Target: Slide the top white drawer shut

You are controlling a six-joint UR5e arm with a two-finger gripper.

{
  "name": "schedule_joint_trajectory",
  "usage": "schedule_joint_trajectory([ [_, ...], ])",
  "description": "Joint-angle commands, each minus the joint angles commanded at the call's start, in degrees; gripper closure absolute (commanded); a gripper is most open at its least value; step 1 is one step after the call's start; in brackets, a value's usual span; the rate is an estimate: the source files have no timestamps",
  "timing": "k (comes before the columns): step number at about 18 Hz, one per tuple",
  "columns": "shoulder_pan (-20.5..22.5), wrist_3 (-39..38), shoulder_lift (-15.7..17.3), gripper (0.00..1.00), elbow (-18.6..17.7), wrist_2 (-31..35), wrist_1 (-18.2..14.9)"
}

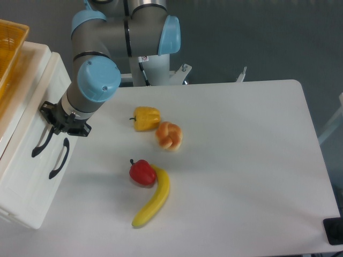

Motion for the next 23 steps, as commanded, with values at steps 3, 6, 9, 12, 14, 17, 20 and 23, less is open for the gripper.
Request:
schedule_joint_trajectory([
  [3, 0.44, 0.26, -0.09, 0.90, 0.18, 0.61, 0.26],
  [6, 3.06, 0.62, 0.26, 0.65, 0.53, 4.38, 0.35],
  [9, 7.54, 0.70, 0.44, 0.52, 2.80, 7.73, 0.35],
  [12, 12.55, 0.88, 0.26, 0.30, 4.57, 8.17, 0.70],
  [14, 15.72, 1.23, 0.00, 0.21, 4.83, 8.79, 3.32],
  [17, 19.24, 1.49, -1.48, 0.00, 4.83, 9.84, 9.30],
  [20, 21.18, 2.02, -4.47, 0.00, 5.01, 14.05, 14.92],
  [23, 23.28, 2.89, -7.29, 0.00, 5.53, 17.04, 18.27],
])
